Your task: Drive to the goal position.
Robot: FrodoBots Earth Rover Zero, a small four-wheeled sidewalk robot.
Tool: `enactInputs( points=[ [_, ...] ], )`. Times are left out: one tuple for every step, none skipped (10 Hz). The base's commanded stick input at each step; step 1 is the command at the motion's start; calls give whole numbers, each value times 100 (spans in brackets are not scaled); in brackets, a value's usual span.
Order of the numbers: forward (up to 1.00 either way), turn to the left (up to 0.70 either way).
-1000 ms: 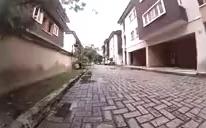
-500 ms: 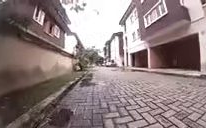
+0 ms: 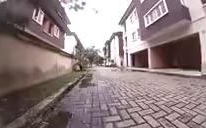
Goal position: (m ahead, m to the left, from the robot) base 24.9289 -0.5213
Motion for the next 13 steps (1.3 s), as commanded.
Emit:
enactInputs(
  points=[
    [50, 0],
    [50, 0],
    [50, 0],
    [50, 0],
    [50, 0],
    [50, 0],
    [50, 0],
    [50, 0],
    [50, 0],
    [50, 0],
    [50, 0],
    [50, 0],
    [50, 0]
  ],
)
